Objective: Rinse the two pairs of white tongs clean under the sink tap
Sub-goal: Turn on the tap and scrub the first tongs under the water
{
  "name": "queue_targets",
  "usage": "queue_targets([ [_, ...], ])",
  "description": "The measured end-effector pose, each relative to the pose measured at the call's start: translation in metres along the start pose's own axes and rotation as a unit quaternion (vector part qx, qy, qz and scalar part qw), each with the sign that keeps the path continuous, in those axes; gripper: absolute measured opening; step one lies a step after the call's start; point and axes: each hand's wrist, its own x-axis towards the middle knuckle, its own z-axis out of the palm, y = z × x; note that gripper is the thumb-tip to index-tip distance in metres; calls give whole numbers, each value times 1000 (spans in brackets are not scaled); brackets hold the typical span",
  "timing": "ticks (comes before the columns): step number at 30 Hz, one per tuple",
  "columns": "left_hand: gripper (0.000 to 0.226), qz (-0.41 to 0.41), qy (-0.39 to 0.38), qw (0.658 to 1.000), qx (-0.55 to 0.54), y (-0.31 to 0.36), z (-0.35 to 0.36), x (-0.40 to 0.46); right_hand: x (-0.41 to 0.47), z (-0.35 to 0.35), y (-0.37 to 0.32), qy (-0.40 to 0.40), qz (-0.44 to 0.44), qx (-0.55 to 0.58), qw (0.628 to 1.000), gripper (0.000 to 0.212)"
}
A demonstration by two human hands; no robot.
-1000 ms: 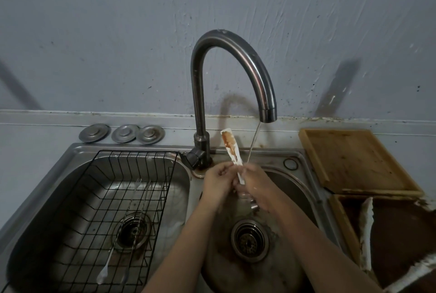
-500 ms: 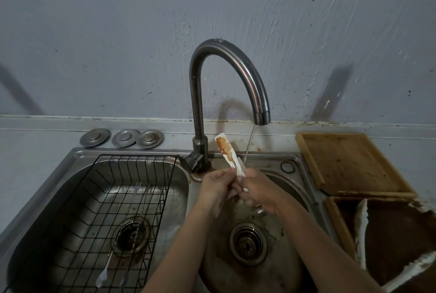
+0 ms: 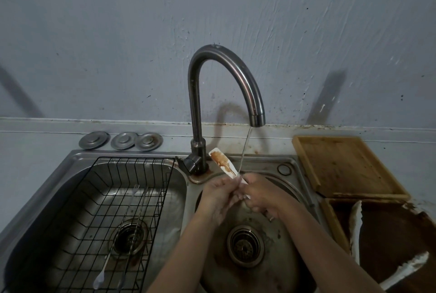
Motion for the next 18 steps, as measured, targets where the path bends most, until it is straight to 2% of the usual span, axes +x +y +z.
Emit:
queue_targets([
  [2,12,-11,14,1000,-15,-3,1,1,0,0,0,85,-31,-139,986,25],
  [4,26,-8,35,999,-20,-6,4,3,-1,1,-1,147,-85,-245,954,37],
  [7,37,-13,32,999,11,-10,6,2,-3,-1,1,171,-103,-326,924,41],
  [9,25,-43,-6,998,50,-13,6,-2,-4,-8,4,158,-97,-347,919,40],
  [12,15,-68,-15,996,60,-10,5,-4,-8,-16,5,160,-109,-318,928,41],
  [16,37,-107,0,994,28,-6,12,-2,-12,-17,7,186,-108,-328,920,40],
  [18,39,-106,11,994,31,-10,17,-3,-12,-16,9,187,-99,-345,914,39],
])
